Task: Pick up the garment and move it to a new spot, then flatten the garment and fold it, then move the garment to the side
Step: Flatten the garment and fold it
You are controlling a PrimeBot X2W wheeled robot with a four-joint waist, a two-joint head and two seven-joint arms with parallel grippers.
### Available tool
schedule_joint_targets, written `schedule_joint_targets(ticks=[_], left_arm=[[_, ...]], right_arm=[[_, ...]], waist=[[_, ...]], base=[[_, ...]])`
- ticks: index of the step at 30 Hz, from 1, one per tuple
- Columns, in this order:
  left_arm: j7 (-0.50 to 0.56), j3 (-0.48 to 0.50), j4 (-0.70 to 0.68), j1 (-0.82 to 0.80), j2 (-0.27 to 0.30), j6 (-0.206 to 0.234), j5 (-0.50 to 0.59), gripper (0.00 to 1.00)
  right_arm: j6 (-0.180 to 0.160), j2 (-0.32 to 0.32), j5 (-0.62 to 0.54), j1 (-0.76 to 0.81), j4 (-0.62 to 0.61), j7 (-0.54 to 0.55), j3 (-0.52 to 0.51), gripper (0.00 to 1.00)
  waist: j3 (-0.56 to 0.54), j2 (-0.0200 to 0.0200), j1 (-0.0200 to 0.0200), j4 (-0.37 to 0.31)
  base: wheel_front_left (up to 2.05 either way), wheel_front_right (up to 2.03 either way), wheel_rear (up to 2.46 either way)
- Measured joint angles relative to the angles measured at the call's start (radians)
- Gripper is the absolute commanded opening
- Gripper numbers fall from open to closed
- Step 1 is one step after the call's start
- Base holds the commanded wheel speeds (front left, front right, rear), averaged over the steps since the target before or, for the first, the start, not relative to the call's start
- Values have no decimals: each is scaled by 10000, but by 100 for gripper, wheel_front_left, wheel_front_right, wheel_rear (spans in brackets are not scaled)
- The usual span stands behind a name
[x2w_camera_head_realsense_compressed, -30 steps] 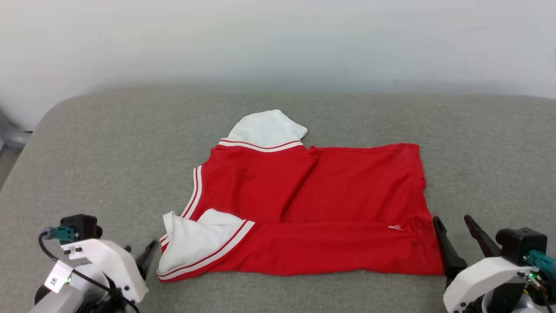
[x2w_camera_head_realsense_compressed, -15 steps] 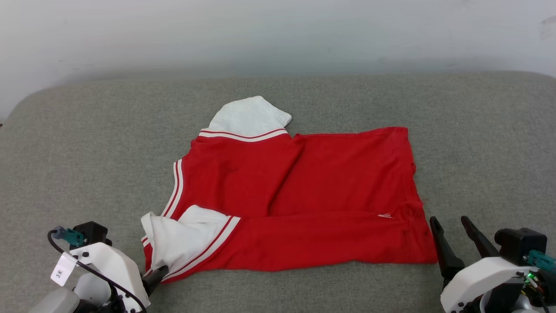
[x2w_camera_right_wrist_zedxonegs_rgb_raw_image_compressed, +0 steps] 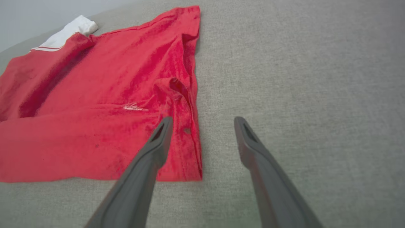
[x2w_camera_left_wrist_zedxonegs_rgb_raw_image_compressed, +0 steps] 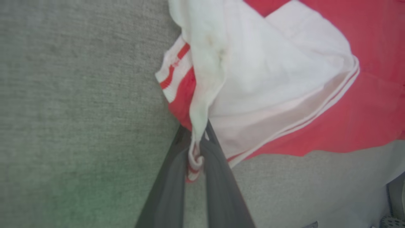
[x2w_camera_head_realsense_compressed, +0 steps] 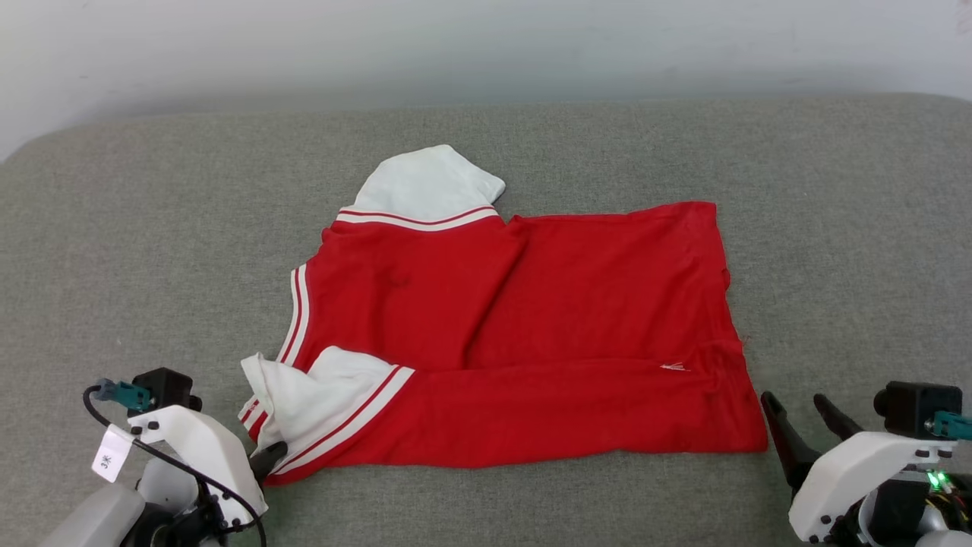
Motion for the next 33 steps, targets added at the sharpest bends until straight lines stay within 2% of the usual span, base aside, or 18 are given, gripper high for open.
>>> schedule_joint_targets(ticks=[6, 9, 14, 21, 22, 23, 24, 29, 33], left_arm=[[-656, 10, -274, -62, 27, -56, 466, 0], [-938, 52, -644, -91, 128, 21, 692, 0], [-1168, 102, -1356, -238, 240, 222, 970, 0], [-1287, 92, -1787, -311, 265, 274, 1131, 0], [-1302, 86, -1795, -311, 267, 274, 1133, 0], [-1331, 82, -1802, -311, 261, 274, 1133, 0], [-1356, 86, -1806, -310, 249, 272, 1131, 0], [-1432, 79, -1768, -254, 226, 284, 1131, 0], [-1666, 82, -1862, -25, 238, 456, 1231, 0]], right_arm=[[-2, -357, 98, 38, -59, 2621, -151, 100], [0, -472, 155, -45, -140, 3400, -4, 100], [0, -581, 151, -615, 169, 3699, 370, 100], [-4, -593, 213, -1179, 1448, 3981, 909, 100], [-8, -594, 330, -1245, 1576, 4046, 951, 62], [-21, -602, 403, -1267, 1687, 4103, 999, 15], [-21, -614, 458, -1301, 1760, 4146, 1026, 0], [-4, -619, 859, -1399, 1954, 4113, 1156, 0], [-2, -853, 1041, -1335, 1781, 3956, 1241, 0]], waist=[[-177, 0, 1, 187], [-192, 0, 0, 338], [-24, -1, 1, 532], [242, 0, 1, 737], [265, -1, 1, 752], [280, -1, 1, 767], [292, -1, 1, 776], [153, 0, 1, 761], [-182, 0, 2, 740]], base=[[0, 0, 0], [0, 0, 0], [0, 0, 0], [0, 0, 0], [0, 0, 0], [0, 0, 0], [0, 0, 0], [0, 0, 0], [0, 0, 0]])
